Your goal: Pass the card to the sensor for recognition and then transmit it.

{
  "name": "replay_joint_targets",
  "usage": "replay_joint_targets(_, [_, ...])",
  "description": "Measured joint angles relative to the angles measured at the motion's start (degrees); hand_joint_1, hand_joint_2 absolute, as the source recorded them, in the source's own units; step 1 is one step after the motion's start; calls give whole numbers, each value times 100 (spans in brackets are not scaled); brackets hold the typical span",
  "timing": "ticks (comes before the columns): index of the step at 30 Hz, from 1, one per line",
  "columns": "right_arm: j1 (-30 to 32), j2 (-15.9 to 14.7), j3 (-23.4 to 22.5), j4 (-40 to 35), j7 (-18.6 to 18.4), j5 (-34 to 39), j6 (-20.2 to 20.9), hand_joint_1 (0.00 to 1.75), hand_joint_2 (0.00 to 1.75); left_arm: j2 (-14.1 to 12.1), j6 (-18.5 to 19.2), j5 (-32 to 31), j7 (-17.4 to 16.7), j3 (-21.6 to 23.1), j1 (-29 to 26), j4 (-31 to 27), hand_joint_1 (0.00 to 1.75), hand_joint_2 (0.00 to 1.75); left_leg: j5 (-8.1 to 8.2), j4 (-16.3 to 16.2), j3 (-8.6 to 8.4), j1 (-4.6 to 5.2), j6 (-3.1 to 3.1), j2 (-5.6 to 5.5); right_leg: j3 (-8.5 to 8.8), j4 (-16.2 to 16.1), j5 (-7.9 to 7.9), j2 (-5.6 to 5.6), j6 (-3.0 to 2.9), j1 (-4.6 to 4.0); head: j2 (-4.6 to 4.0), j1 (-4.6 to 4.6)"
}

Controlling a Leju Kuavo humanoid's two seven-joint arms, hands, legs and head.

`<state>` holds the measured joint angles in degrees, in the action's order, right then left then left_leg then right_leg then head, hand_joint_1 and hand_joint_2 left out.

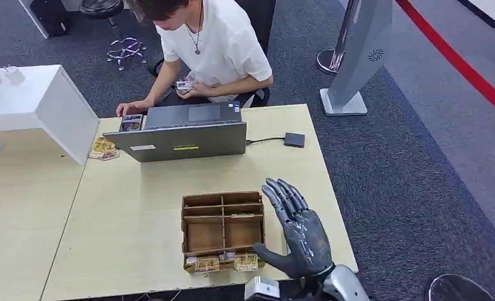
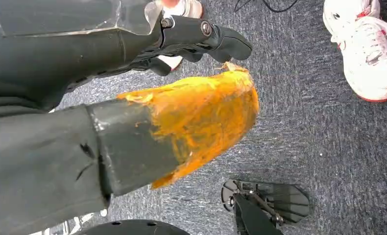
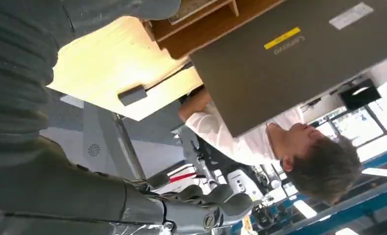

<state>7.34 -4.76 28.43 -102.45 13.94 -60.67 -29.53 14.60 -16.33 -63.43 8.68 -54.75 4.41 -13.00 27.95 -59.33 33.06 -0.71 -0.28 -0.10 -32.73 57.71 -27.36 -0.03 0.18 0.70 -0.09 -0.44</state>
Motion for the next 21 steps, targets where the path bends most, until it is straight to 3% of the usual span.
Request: replay_joint_targets(21, [-633, 13, 468, 903, -361, -411, 112, 0, 175, 0, 20, -124, -61, 0, 1, 0, 0, 0, 0, 0, 0, 0, 0, 0, 0, 0, 0, 0, 0, 0, 0, 0])
